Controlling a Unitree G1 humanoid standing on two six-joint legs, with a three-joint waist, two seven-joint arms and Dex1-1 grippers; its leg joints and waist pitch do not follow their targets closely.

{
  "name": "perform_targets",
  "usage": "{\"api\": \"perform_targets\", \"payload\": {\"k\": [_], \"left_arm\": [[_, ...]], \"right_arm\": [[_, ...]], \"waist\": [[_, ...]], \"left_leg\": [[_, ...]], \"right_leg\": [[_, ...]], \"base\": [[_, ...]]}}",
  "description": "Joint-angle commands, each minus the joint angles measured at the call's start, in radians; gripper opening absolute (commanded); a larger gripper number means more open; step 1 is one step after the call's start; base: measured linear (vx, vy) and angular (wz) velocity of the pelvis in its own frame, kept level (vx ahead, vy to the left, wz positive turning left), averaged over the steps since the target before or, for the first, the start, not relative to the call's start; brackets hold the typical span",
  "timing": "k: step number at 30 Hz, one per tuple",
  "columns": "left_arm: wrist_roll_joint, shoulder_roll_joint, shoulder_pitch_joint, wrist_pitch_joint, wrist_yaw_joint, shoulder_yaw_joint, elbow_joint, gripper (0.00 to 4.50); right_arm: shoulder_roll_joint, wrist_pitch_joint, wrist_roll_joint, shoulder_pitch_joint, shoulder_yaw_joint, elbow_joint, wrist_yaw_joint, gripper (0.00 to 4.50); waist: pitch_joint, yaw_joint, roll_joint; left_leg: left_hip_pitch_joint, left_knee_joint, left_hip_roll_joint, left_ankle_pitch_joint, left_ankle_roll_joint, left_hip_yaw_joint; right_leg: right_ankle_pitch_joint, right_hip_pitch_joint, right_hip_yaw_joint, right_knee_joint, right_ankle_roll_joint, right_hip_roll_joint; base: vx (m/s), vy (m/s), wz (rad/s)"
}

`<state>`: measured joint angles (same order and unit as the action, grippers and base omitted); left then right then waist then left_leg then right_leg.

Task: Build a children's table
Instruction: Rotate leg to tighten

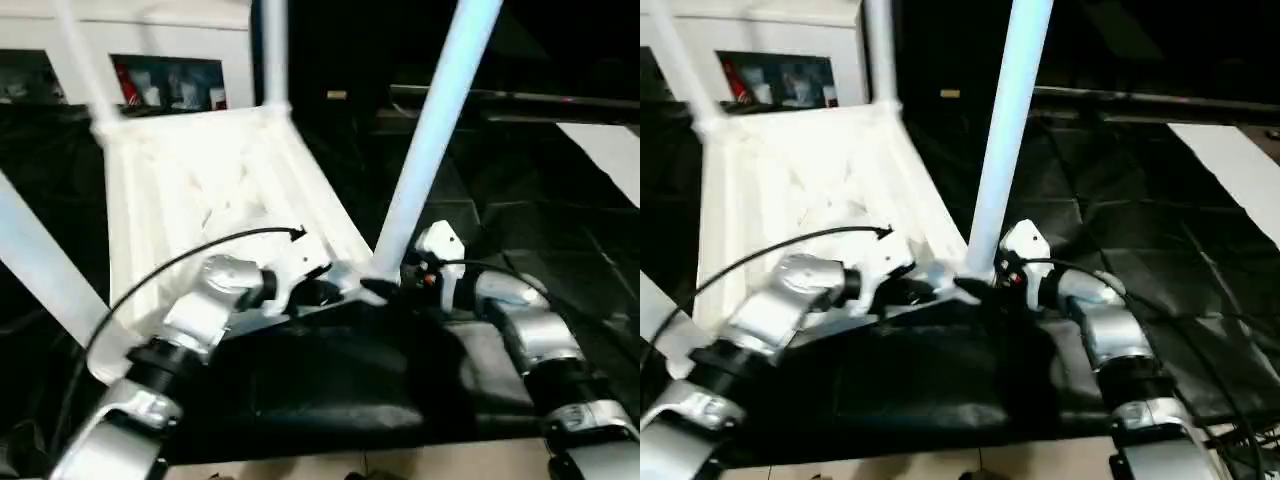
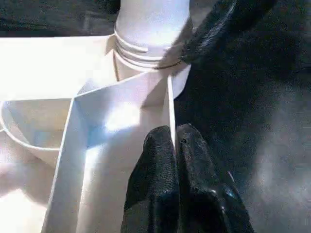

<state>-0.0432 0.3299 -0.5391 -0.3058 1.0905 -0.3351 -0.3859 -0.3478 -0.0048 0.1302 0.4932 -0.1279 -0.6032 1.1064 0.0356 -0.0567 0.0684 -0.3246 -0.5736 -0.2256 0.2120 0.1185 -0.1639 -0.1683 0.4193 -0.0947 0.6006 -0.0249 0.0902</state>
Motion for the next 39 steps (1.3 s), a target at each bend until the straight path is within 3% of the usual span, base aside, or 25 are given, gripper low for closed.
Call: {"api": "perform_targets", "payload": {"k": [1, 4, 5, 6, 14, 19, 24, 26, 30, 36, 39], "left_arm": [[-0.017, 0.009, 0.028, 0.014, 0.039, -0.055, -0.016, 0.00], [-0.015, 0.011, 0.025, 0.019, 0.026, -0.044, -0.025, 0.00], [-0.012, 0.011, 0.024, 0.015, 0.025, -0.041, -0.027, 0.45], [-0.011, 0.010, 0.020, 0.009, 0.020, -0.036, -0.035, 0.45], [-0.023, 0.014, 0.015, 0.018, 0.008, -0.039, -0.049, 1.03], [-0.011, 0.023, 0.011, 0.013, 0.031, -0.033, -0.066, 1.03], [-0.022, 0.039, 0.001, -0.033, 0.042, -0.047, -0.072, 0.65], [-0.030, 0.046, -0.002, -0.049, 0.049, -0.057, -0.072, 0.34], [-0.032, 0.052, -0.004, -0.066, 0.061, -0.063, -0.070, 0.15], [-0.023, 0.050, -0.008, -0.057, 0.059, -0.058, -0.074, 0.00], [-0.020, 0.050, -0.008, -0.058, 0.061, -0.059, -0.071, 0.00]], "right_arm": [[-0.016, -0.004, 0.015, 0.008, -0.012, -0.004, 0.043, 3.56], [-0.018, -0.010, 0.011, 0.017, -0.010, -0.014, 0.047, 3.56], [-0.018, -0.011, 0.010, 0.019, -0.009, -0.016, 0.048, 3.59], [-0.014, -0.011, 0.009, 0.019, -0.010, -0.014, 0.052, 3.59], [-0.009, -0.008, 0.010, 0.012, -0.016, -0.001, 0.066, 3.59], [-0.016, -0.013, 0.016, 0.010, -0.017, -0.001, 0.083, 3.59], [-0.027, -0.024, 0.004, 0.016, -0.018, -0.017, 0.086, 3.59], [-0.029, -0.028, -0.001, 0.021, -0.017, -0.025, 0.082, 3.59], [-0.032, -0.029, -0.003, 0.028, -0.015, -0.034, 0.081, 3.59], [-0.036, -0.011, 0.005, 0.031, -0.016, -0.045, 0.093, 2.90], [-0.033, -0.011, 0.009, 0.036, -0.011, -0.059, 0.090, 2.77]], "waist": [[-0.052, -0.003, 0.000], [-0.049, -0.005, 0.001], [-0.049, -0.006, 0.002], [-0.050, -0.006, 0.002], [-0.051, -0.007, 0.003], [-0.053, -0.007, 0.001], [-0.053, -0.007, 0.000], [-0.053, -0.005, 0.000], [-0.052, -0.002, -0.001], [-0.051, -0.003, -0.004], [-0.051, -0.004, -0.005]], "left_leg": [[-0.019, 0.057, -0.005, 0.113, -0.117, -0.016], [-0.013, 0.060, -0.007, 0.150, -0.090, -0.017], [-0.014, 0.060, -0.007, 0.147, -0.084, -0.017], [-0.016, 0.060, -0.006, 0.138, -0.080, -0.016], [-0.019, 0.057, -0.004, 0.111, -0.085, -0.016], [-0.019, 0.057, -0.003, 0.110, -0.082, -0.016], [-0.018, 0.056, -0.003, 0.103, -0.085, -0.016], [-0.019, 0.056, -0.003, 0.110, -0.083, -0.016], [-0.020, 0.057, -0.002, 0.129, -0.077, -0.015], [-0.019, 0.057, -0.003, 0.144, -0.072, -0.014], [-0.017, 0.057, -0.003, 0.147, -0.070, -0.015]], "right_leg": [[-0.156, -0.066, 0.048, -0.056, -0.238, 0.045], [-0.204, -0.061, 0.049, -0.062, -0.225, 0.045], [-0.211, -0.063, 0.049, -0.061, -0.218, 0.045], [-0.210, -0.065, 0.050, -0.060, -0.213, 0.046], [-0.186, -0.068, 0.050, -0.057, -0.211, 0.045], [-0.181, -0.068, 0.049, -0.056, -0.211, 0.044], [-0.159, -0.069, 0.049, -0.053, -0.223, 0.044], [-0.171, -0.069, 0.049, -0.055, -0.222, 0.045], [-0.203, -0.070, 0.049, -0.059, -0.216, 0.044], [-0.223, -0.067, 0.048, -0.060, -0.209, 0.043], [-0.222, -0.067, 0.048, -0.060, -0.210, 0.043]], "base": [[0.000, 0.000, 0.00], [0.000, 0.000, 0.00], [0.000, 0.000, 0.00], [0.000, 0.000, 0.00], [0.000, 0.000, 0.00], [0.000, 0.000, 0.00], [0.000, 0.000, 0.00], [0.000, 0.000, 0.00], [0.000, 0.000, 0.00], [0.000, 0.000, 0.00], [0.000, 0.000, 0.00]]}}
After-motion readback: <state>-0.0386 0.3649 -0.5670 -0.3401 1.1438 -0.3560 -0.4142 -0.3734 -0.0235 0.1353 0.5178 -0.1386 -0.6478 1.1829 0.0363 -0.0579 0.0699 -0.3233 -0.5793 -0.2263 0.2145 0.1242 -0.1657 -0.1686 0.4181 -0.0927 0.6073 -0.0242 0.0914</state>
